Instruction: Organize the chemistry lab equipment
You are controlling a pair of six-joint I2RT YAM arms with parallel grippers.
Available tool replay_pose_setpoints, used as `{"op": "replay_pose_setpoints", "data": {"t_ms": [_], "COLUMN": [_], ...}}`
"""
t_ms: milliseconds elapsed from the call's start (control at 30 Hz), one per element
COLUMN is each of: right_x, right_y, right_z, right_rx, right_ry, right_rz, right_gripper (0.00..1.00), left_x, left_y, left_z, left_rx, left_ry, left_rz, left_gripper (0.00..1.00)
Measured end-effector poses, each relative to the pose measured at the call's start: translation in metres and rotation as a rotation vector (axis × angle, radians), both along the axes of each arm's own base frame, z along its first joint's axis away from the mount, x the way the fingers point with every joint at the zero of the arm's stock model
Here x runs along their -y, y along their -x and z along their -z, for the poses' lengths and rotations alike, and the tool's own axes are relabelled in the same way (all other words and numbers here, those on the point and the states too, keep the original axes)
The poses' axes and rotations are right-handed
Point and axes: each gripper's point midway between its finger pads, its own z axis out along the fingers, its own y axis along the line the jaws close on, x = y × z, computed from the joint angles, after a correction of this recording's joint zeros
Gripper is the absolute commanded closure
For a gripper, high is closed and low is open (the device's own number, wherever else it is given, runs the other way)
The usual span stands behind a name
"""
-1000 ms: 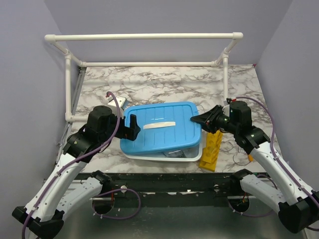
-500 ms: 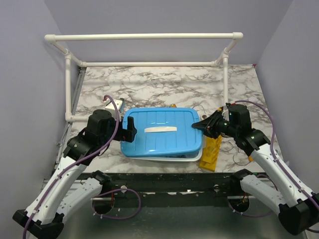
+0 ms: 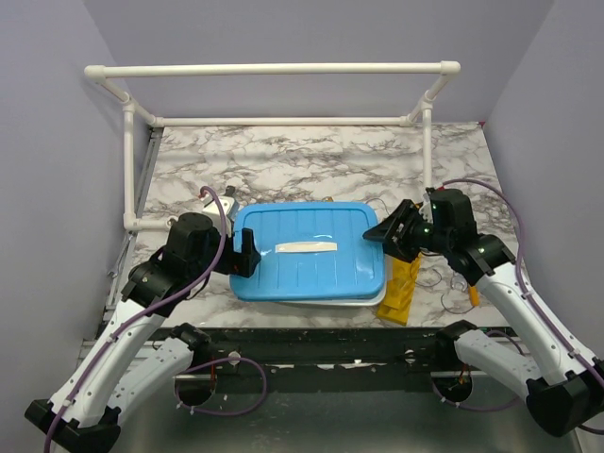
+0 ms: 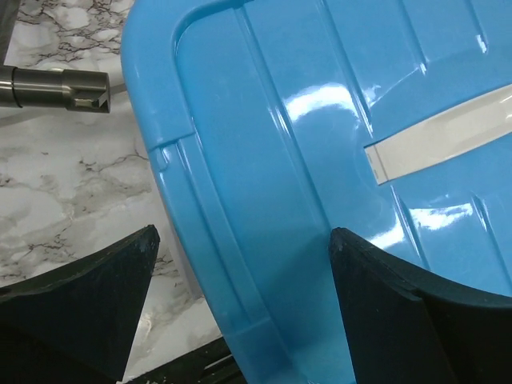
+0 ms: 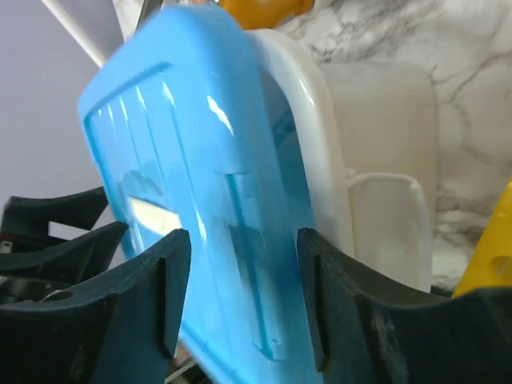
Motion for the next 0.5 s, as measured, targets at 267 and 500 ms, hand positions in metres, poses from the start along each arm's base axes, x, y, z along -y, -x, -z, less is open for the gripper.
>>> {"op": "replay_pose_setpoints", "data": {"t_ms": [267, 500], "right_x": [0.012, 0.025], "right_y": [0.005, 0.015], "right_z": [-0.008, 0.012], "right_rx": [0.062, 0.005], "right_ry": [0.085, 0.176], "right_rz": [-0.016, -0.032], "right_gripper": [0.17, 0.17], "left_x": [0.005, 0.007], "left_y": [0.004, 0.005], "left_z": [0.001, 0.001], "left_rx": [-0.014, -0.018], "left_ry": [0.018, 0.024], "left_rz": [0.027, 0.037], "left_gripper": [0.16, 0.16]}}
